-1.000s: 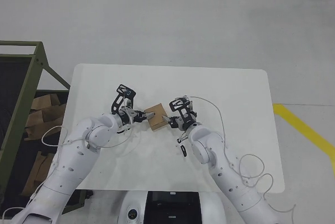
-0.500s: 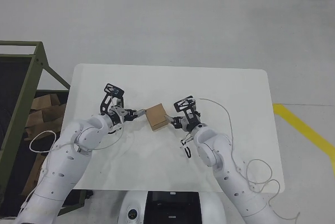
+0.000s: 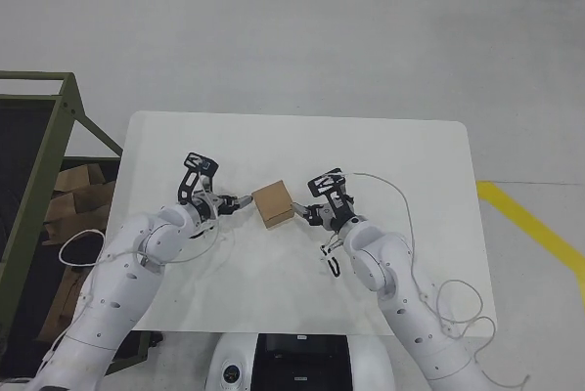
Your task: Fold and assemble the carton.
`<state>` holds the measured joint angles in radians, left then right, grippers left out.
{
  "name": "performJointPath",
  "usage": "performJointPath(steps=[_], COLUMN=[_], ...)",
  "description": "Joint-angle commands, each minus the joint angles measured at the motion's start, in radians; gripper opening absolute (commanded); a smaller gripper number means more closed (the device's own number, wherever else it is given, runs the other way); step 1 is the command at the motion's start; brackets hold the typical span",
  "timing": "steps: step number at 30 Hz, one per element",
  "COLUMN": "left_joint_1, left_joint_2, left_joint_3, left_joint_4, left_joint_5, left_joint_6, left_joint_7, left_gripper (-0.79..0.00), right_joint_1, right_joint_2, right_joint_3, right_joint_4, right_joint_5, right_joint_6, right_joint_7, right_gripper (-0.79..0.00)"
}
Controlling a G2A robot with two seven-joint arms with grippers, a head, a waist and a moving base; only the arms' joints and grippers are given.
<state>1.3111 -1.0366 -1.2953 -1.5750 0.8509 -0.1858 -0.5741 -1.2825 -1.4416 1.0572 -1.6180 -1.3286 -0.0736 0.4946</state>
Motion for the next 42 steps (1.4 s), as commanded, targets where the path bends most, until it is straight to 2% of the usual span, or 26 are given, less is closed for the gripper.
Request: performJointPath(steps=[1, 6, 10, 14, 17, 21, 26, 32, 36, 42], left_joint_1=[-0.014, -0.059, -0.106, -0.158, -0.197, -0.228, -0.193, -0.096, -0.068, -0.042], left_joint_2=[-0.003, -0.013, -0.021, -0.03, -0.038, -0.046, -0.042, -0.025, -0.02, -0.014], left_joint_3=[0.013, 0.046, 0.074, 0.107, 0.134, 0.156, 0.132, 0.068, 0.045, 0.006], left_joint_4=[0.009, 0.035, 0.067, 0.094, 0.117, 0.141, 0.131, 0.022, -0.027, -0.054], left_joint_5=[-0.002, -0.007, -0.013, -0.011, -0.012, -0.018, -0.024, -0.012, -0.004, -0.025], left_joint_6=[0.005, 0.002, -0.004, -0.019, -0.03, -0.034, -0.033, -0.031, -0.03, -0.051], left_joint_7=[-0.001, -0.006, -0.017, -0.033, -0.041, -0.041, -0.024, -0.031, -0.04, -0.022], left_gripper=[0.0, 0.0, 0.0, 0.0, 0.0, 0.0, 0.0, 0.0, 0.0, 0.0], right_joint_1=[0.0, -0.013, -0.022, -0.027, -0.027, -0.027, -0.027, -0.027, -0.025, 0.066], right_joint_2=[0.0, 0.003, 0.014, 0.028, 0.039, 0.039, 0.039, 0.039, 0.04, 0.059], right_joint_3=[0.0, 0.008, 0.027, 0.059, 0.09, 0.09, 0.09, 0.09, 0.088, 0.098], right_joint_4=[0.0, 0.01, 0.033, 0.061, 0.08, 0.08, 0.08, 0.08, 0.082, 0.282], right_joint_5=[0.0, 0.013, 0.005, 0.032, 0.059, 0.059, 0.059, 0.059, 0.049, -0.063], right_joint_6=[0.0, -0.03, -0.139, -0.302, -0.398, -0.398, -0.398, -0.398, -0.404, -0.654], right_joint_7=[0.0, -0.045, -0.149, -0.276, -0.301, -0.301, -0.301, -0.301, -0.322, -0.599], right_gripper=[0.0, 0.0, 0.0, 0.0, 0.0, 0.0, 0.0, 0.0, 0.0, 0.0])
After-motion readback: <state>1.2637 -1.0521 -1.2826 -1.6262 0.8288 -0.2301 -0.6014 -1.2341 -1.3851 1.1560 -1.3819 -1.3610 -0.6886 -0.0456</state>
